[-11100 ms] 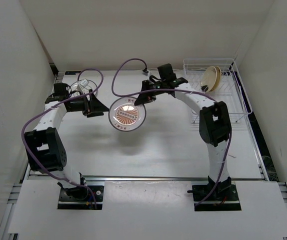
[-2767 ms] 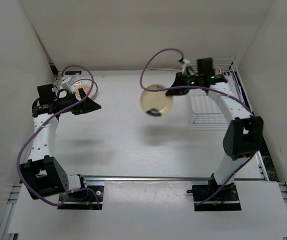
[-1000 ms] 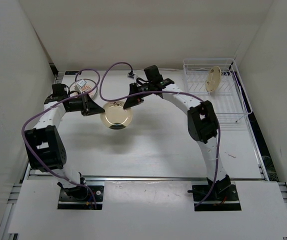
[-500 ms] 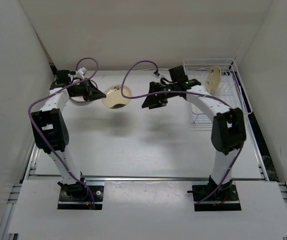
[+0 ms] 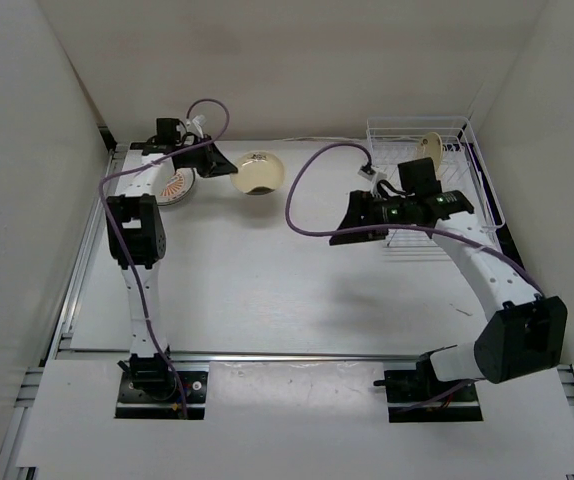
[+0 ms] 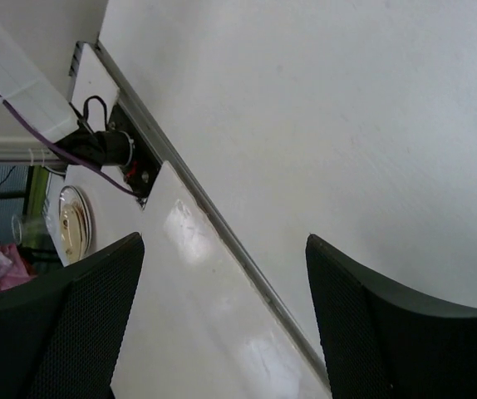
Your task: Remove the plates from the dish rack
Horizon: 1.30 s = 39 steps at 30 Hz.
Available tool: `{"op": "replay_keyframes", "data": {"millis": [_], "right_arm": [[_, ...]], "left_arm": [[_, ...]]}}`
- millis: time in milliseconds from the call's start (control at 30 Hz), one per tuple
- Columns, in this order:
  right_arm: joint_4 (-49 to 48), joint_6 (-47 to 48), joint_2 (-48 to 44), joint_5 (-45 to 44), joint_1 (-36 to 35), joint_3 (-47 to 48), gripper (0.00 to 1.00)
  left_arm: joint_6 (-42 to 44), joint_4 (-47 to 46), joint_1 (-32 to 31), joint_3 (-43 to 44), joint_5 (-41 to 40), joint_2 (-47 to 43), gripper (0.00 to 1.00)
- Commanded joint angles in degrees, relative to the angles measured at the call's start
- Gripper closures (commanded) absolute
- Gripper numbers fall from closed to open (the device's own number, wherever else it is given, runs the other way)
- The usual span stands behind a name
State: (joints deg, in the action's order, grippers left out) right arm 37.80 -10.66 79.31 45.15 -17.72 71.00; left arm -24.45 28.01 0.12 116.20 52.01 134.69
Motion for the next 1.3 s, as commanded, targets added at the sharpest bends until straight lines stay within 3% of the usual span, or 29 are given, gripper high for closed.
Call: {"op": "replay_keyframes", "data": {"millis": [0, 200, 467, 533, 667, 833, 933, 1067, 1100, 1133, 1267], "right_arm": [[5.7, 4.1, -2.9, 0.8, 3.2, -3.0, 0.18], [12.3, 8.6, -3.5, 3.8, 8.3, -3.2, 0.18], [11.2, 7.9, -3.5, 5.0, 10.6, -3.7, 0.18], [9.8, 7.2, -3.0, 5.5, 10.6, -3.7, 0.18], [9.2, 7.2, -2.5, 5.0, 10.6, -3.7, 0.18], [8.0, 7.2, -2.5, 4.4, 11.8, -2.5, 0.17], [8.0, 7.2, -2.5, 1.4, 13.8, -0.5, 0.17], [5.1, 6.7, -2.5, -11.6, 17.0, 3.7, 0.17], [3.1, 6.1, -2.5, -16.9, 17.5, 5.4, 0.17], [2.0, 5.6, -2.5, -28.8, 17.5, 6.3, 0.17], [-0.9, 8.9, 1.3, -47.3, 17.5, 12.0, 0.18]], "left_arm": [[1.2, -0.1, -1.0, 3.8, -1.9, 2.1, 0.9], [3.6, -0.1, -2.1, 7.6, -4.8, 9.7, 0.9], [5.4, -0.1, -2.1, 9.0, -6.2, 12.7, 0.9], [6.0, -0.1, -2.1, 8.5, -6.7, 12.7, 0.72], [6.5, 0.5, -2.1, 8.0, -7.6, 12.2, 0.17], [8.5, 1.7, -3.2, 6.9, -9.6, 10.9, 0.01], [10.7, 3.0, -4.5, 5.7, -14.5, 8.3, 0.0], [12.2, 4.2, -7.2, 2.1, -29.6, 4.0, 0.0], [12.2, 4.2, -7.8, 1.3, -33.1, 2.2, 0.0], [12.8, 4.2, -9.2, 0.7, -38.4, 1.3, 0.0], [13.5, 4.8, -11.8, -2.6, -48.4, -4.2, 0.0]]}}
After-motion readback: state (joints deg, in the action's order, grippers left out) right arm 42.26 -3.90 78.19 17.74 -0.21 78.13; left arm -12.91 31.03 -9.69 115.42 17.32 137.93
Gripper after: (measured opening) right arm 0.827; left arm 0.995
